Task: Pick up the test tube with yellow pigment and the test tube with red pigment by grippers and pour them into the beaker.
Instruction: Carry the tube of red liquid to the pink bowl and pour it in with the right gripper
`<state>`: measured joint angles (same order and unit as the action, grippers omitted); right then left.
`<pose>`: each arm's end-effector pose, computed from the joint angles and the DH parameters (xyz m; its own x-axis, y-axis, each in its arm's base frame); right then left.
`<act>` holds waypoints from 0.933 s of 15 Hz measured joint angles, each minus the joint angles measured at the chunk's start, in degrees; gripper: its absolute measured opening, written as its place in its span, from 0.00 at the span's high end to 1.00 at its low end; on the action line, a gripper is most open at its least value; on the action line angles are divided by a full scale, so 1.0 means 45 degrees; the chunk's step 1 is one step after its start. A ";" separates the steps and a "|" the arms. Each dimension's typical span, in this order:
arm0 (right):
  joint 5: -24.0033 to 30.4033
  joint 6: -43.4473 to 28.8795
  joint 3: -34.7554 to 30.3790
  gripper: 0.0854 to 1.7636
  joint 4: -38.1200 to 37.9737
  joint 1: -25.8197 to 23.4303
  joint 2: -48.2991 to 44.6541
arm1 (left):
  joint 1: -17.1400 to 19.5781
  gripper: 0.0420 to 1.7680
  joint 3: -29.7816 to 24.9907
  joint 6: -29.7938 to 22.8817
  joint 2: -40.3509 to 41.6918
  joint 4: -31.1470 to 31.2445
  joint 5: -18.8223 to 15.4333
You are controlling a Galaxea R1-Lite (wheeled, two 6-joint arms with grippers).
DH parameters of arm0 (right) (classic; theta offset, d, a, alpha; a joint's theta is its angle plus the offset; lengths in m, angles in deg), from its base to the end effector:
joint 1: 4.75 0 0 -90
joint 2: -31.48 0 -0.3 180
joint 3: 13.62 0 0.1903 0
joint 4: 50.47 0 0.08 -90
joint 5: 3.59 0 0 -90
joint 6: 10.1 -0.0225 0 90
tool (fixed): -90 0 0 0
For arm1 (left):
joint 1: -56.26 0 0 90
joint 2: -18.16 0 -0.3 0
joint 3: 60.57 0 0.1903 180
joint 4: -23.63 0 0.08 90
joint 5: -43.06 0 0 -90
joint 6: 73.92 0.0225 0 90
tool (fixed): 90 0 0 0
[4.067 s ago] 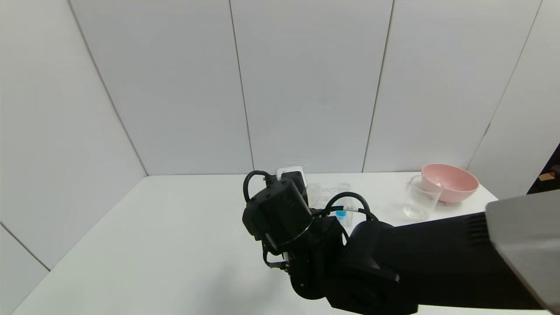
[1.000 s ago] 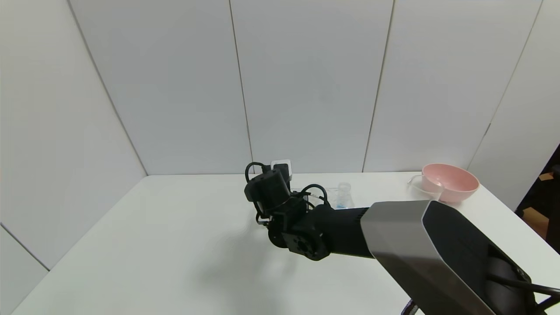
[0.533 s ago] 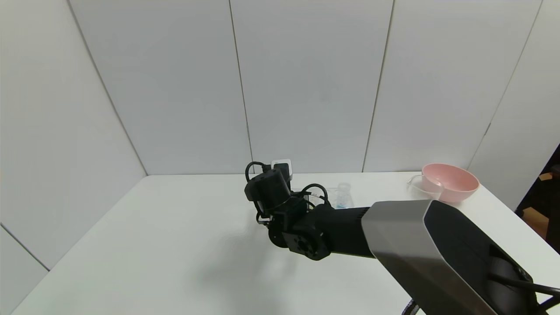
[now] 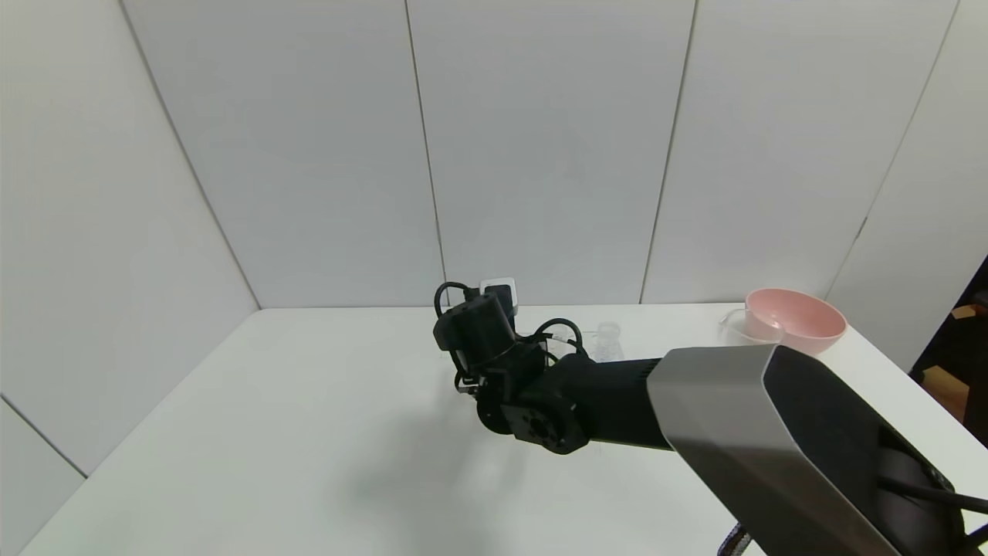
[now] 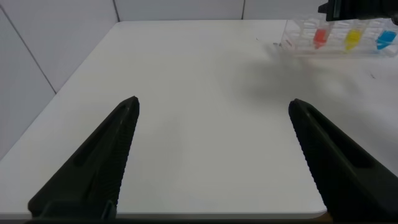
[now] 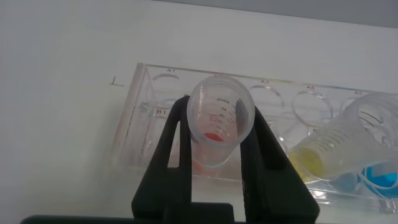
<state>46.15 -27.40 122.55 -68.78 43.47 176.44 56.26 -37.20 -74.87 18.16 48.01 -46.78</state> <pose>0.3574 0.3782 0.0989 0.9345 0.0760 -0.3476 -0.0871 0.9961 -0.0164 -0.0228 0.0001 0.0737 0.9998 0.0028 -0.0176 -0.0031 0.9999 -0.0165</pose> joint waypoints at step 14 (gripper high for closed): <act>0.0011 0.0829 -0.0225 0.75 -0.0108 0.0192 -0.2211 | 0.0000 0.03 0.0000 0.0000 0.0000 -0.0003 0.0000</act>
<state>46.20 -23.67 121.54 -69.27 44.34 166.49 56.26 -37.20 -74.87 18.16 47.99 -46.78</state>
